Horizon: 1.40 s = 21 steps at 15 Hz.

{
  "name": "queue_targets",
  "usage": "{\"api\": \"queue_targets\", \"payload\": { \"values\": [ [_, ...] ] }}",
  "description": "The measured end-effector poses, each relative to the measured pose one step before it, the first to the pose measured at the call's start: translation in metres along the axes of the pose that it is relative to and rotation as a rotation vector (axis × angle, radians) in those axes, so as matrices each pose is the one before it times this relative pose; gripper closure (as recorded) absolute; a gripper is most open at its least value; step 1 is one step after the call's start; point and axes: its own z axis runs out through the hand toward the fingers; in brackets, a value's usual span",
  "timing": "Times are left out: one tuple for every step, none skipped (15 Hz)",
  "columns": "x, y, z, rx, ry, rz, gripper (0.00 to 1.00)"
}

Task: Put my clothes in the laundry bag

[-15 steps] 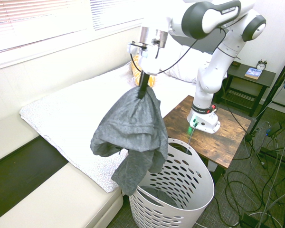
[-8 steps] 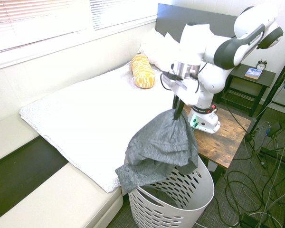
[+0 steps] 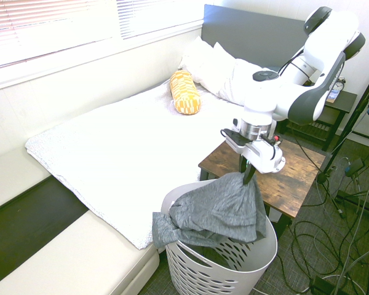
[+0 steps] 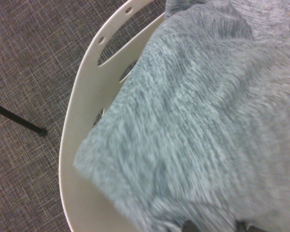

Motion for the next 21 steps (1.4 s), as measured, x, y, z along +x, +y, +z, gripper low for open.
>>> {"api": "queue_targets", "payload": {
  "values": [
    [0.00162, -0.00072, 0.00197, -0.00123, -0.00201, 0.00038, 0.00],
    [0.00175, -0.00062, 0.00179, -0.00119, -0.00287, 0.00172, 0.00],
    [0.00137, -0.00069, 0.00168, -0.00012, -0.00308, 0.00130, 0.00],
    [0.00185, -0.00069, 0.00127, 0.00066, -0.00264, 0.00283, 0.00],
    [0.00389, -0.00044, 0.00022, -0.00009, 0.00027, 0.00637, 0.00],
    [0.00732, -0.00039, -0.00164, -0.00026, 0.00669, 0.00846, 0.00],
    [0.01418, 0.00005, -0.00282, -0.00173, 0.01843, 0.01631, 0.00],
    [0.02305, 0.00101, -0.00191, -0.00531, 0.02397, 0.03012, 0.00],
    [0.03041, 0.00196, 0.00070, -0.00923, 0.02475, 0.03664, 0.00],
    [0.03995, 0.00388, 0.00533, -0.01352, 0.03165, 0.04494, 0.00],
    [0.04332, 0.00618, 0.01037, -0.02161, 0.02892, 0.04843, 0.00],
    [0.04402, 0.00709, 0.01326, -0.02152, 0.01879, 0.04447, 0.00],
    [0.04397, 0.00930, 0.01331, -0.02091, 0.01245, 0.04525, 0.00],
    [0.04073, 0.01190, 0.00993, -0.02001, 0.01238, 0.04793, 0.00],
    [0.04070, 0.01471, 0.00840, -0.01335, -0.00025, 0.05014, 0.00],
    [0.03968, 0.01768, 0.00561, -0.00749, -0.00841, 0.04685, 0.00],
    [0.03639, 0.02053, 0.00180, -0.00251, -0.00391, 0.04501, 0.00],
    [0.03457, 0.02193, -0.00168, 0.00439, -0.00183, 0.04290, 0.00],
    [0.03024, 0.02259, -0.00354, 0.00986, -0.00099, 0.03609, 0.00],
    [0.02980, 0.02630, -0.00460, 0.01143, 0.00083, 0.03408, 0.00],
    [0.02699, 0.02808, -0.00629, 0.01321, 0.00547, 0.03308, 0.00]
  ]
}}
